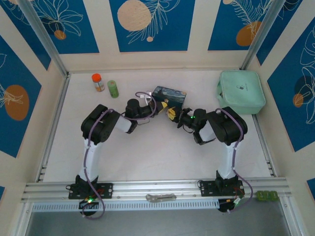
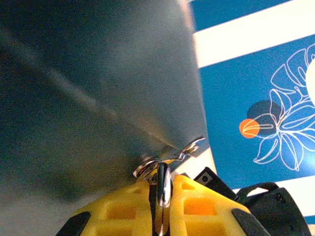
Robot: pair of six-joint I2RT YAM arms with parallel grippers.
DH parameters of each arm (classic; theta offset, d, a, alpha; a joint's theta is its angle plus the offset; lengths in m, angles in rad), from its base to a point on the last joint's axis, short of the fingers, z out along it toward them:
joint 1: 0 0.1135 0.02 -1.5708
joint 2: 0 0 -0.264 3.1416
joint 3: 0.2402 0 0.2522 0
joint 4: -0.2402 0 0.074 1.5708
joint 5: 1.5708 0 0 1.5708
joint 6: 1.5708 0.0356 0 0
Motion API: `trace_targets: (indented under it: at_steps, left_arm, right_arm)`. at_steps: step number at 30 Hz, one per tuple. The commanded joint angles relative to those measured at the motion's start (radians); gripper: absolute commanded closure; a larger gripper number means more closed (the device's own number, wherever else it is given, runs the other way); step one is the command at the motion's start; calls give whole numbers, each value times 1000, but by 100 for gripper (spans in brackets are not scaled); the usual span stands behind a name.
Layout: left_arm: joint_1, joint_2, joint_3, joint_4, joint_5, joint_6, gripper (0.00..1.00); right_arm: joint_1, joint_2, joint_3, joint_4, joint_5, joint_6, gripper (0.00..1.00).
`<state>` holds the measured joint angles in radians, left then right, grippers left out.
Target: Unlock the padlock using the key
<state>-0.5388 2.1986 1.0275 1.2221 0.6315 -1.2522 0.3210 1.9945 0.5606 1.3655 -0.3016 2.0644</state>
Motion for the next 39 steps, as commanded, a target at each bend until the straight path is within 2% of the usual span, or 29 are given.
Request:
trace_targets:
  at_steps: [1, 8, 12, 15, 19, 22, 25, 28, 32, 34, 39]
  left_arm:
    - [-82, -10, -4, 186, 164, -34, 100]
    - [-82, -11, -20, 186, 105, -75, 100]
    - [-81, -10, -28, 186, 57, -107, 100]
    - [-81, -3, -33, 186, 25, -124, 100]
    - [-81, 1, -39, 186, -1, -138, 100]
    - [-79, -3, -46, 168, -22, -147, 100]
    - [-79, -17, -54, 124, -41, -131, 100]
    - [-79, -25, -60, 88, -53, -119, 100]
    - [-79, -25, -62, 61, -68, -120, 100]
    - [-79, -28, -63, 37, -75, -125, 100]
    - [-80, -49, -66, -31, -85, -139, 100]
  right_arm:
    - [-19, -32, -25, -184, 58, 177, 71]
    - [-22, -43, -25, -206, 39, 107, 50]
    - [-25, -93, -85, -208, 82, 29, 42]
    - [-54, -180, -125, -303, 75, -82, 40]
    - [-86, -353, -128, -573, 58, -267, 39]
    - [-101, -509, -65, -896, 66, -467, 37]
    - [-99, -649, -3, -1182, 134, -637, 33]
    - [-113, -735, 7, -1300, 158, -718, 32]
    - [-105, -772, 71, -1434, 160, -875, 32]
    - [-75, -762, 156, -1544, 177, -1023, 33]
    - [83, -676, 428, -1876, 418, -1404, 34]
